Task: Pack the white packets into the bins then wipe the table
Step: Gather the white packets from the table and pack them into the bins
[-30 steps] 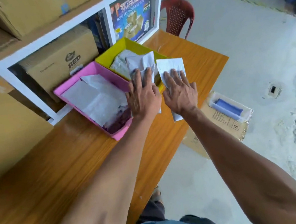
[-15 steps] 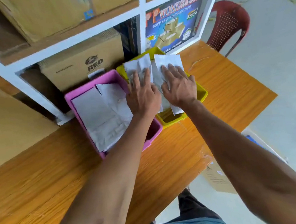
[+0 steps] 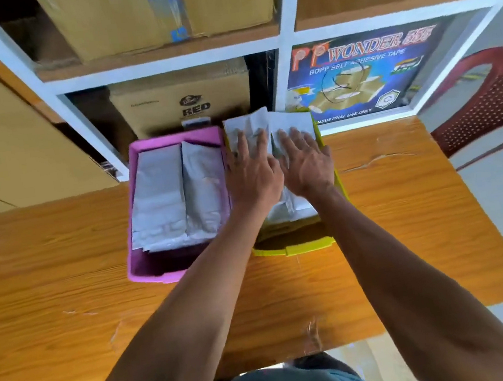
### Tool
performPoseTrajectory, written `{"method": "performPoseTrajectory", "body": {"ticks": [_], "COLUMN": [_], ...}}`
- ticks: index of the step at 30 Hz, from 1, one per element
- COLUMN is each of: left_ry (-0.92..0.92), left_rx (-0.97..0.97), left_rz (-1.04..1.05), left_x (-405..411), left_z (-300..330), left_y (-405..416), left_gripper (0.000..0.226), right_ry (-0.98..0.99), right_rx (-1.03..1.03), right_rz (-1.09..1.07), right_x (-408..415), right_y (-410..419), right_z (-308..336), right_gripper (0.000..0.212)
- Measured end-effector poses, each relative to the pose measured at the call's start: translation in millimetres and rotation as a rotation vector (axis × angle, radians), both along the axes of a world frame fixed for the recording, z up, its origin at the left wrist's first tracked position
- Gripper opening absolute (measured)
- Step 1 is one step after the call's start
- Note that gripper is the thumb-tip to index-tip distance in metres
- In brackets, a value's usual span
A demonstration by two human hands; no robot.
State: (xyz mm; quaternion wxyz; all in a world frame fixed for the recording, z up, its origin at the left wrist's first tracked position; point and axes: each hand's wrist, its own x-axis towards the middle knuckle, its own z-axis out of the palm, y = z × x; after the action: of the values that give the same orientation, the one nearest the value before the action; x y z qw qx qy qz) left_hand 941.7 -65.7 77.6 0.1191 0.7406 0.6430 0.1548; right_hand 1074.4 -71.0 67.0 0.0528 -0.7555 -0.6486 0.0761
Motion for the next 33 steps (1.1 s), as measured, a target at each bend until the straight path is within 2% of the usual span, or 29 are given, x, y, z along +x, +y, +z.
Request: {"method": "performPoseTrajectory", "body": {"ticks": [10, 15, 21, 27, 30, 33], "left_ry": [0.130, 0.146, 0.073, 0.103, 0.089, 0.057], "left_rx": [-0.066, -0.049, 0.040, -0.093, -0.062, 0.004], "left_rz": [0.078, 0.112, -0.098, -0.111, -0.138, -0.139], "left_x": [26.1, 32.3, 31.3, 22.7, 19.0, 21.0], "left_z": [-19.3, -20.5, -38.5, -78.3, -92.1, -89.8], "left_y": [-4.8, -7.9, 3.2, 8.6, 10.0, 14.0], "left_gripper": [0.058, 0.053, 0.063, 0.064, 0.070, 0.068], "right_ry": [-0.059, 0.044, 0.173, 0.204, 0.206, 0.245], "right_rx": [-0.058, 0.044, 0.139, 0.070, 0.099, 0.168], "right_rz": [0.123, 0.129, 0.259, 0.257, 0.245, 0.222], "right_x": [15.6, 18.4, 23.1, 27.9, 26.6, 26.9], "right_y": [4.7, 2.4, 7.4, 12.1, 14.4, 17.8], "right_z": [-28.4, -38.8, -49.3, -65.9, -67.1, -65.8], "right_gripper": [0.066, 0.063, 0.061, 0.063, 0.063, 0.058]}}
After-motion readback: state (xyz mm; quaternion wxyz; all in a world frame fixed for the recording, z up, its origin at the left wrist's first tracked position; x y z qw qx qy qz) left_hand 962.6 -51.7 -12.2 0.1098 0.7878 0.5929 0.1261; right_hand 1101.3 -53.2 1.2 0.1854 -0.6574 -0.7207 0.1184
